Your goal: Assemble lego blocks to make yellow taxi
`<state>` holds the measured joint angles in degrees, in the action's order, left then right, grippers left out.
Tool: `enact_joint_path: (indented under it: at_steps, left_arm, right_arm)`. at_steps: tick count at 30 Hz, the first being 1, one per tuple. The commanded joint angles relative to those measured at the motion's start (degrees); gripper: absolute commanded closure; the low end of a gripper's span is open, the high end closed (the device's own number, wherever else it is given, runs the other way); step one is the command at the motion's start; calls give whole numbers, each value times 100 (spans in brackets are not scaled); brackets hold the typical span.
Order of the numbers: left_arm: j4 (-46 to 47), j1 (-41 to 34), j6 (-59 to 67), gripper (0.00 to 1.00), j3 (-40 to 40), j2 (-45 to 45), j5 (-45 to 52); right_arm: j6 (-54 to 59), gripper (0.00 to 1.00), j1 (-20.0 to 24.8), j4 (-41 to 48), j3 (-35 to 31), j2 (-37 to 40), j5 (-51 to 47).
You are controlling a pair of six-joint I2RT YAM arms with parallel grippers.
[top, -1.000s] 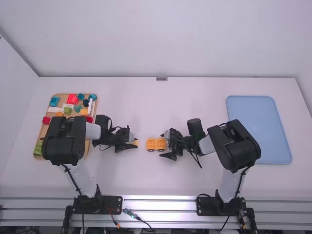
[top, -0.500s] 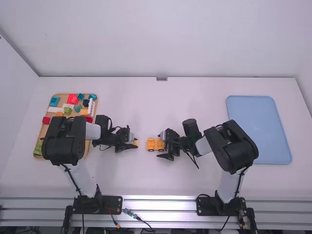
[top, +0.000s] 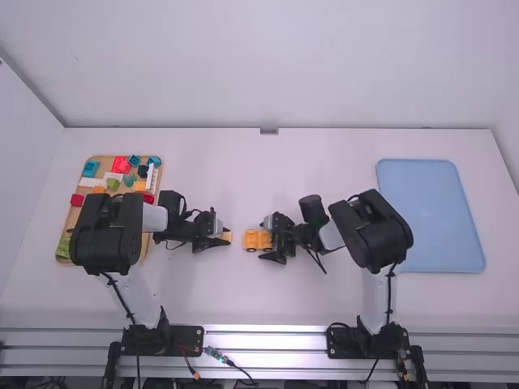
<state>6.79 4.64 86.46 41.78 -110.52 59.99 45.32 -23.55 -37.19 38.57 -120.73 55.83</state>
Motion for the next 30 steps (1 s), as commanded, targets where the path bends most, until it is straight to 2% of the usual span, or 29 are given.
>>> enact_joint_path:
  at_steps: [1, 8, 12, 16, 22, 24, 28, 30]
  left_arm:
    - [45, -13, -11, 98, 72, -128, 197]
    - [181, -37, -579, 98, 315, -128, 35]
    - [556, -83, -568, 98, 535, -128, -81]
    - [790, -199, -568, 98, 695, -126, -98]
    - [854, -420, -575, 98, 813, -124, -107]
    - [825, -496, -612, 98, 828, -121, -105]
    - [790, -612, -614, 98, 809, -104, -87]
    - [817, -623, -662, 98, 809, -54, -94]
  right_arm:
    - [63, 1, 120, -7, 98, -102, 542]
    - [94, 0, 297, -254, -94, -95, 643]
    - [74, 3, 170, -595, -212, -95, 636]
    - [-199, 5, 44, -592, -203, -95, 192]
    - [-332, 8, -13, -540, -142, -95, 70]
    - [-503, 12, -17, -566, -133, -97, -55]
    - [-483, 31, -13, -636, -190, -97, -90]
    - [-485, 37, -15, -629, -188, -97, -160]
